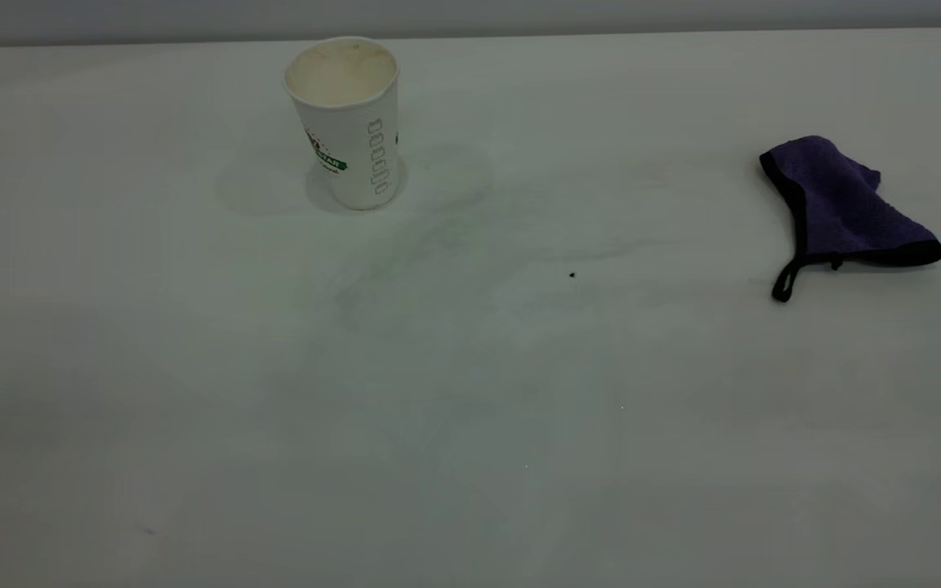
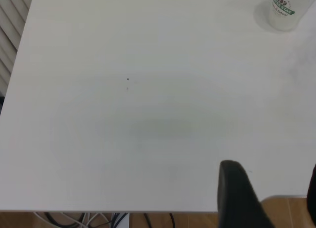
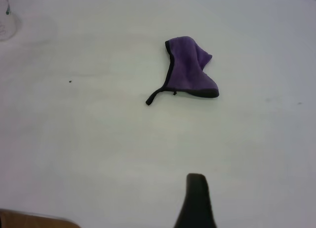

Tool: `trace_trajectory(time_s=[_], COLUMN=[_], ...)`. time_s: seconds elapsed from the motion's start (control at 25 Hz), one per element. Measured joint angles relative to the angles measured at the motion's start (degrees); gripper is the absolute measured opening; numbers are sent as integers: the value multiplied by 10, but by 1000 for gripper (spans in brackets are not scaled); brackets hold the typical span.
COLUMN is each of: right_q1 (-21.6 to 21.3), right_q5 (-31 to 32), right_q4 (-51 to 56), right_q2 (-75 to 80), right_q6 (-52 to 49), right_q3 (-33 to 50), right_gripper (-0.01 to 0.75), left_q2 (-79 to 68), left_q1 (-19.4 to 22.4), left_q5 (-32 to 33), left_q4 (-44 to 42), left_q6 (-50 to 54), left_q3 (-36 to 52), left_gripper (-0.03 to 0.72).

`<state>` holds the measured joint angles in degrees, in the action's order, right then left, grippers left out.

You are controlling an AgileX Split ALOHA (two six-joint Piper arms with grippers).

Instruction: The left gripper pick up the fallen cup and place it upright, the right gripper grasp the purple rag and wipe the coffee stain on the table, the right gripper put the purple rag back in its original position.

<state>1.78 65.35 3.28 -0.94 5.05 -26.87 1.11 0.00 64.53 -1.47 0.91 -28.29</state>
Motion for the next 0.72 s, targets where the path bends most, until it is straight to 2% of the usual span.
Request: trace_trajectory(time_s=[0.36,0.72], right_q1=[-4,-4], right_q5=[0,0], right_q4=[0,0], right_q2=[0,0], right_q6=[-1,-2], right_q3=[0,0], right_gripper=[617,483], left_q2=[0,0], left_q1=[0,0], left_q5=[0,0], left_q4=[0,0], left_q6=[0,0], left_q3=[0,0], left_gripper=[414,414])
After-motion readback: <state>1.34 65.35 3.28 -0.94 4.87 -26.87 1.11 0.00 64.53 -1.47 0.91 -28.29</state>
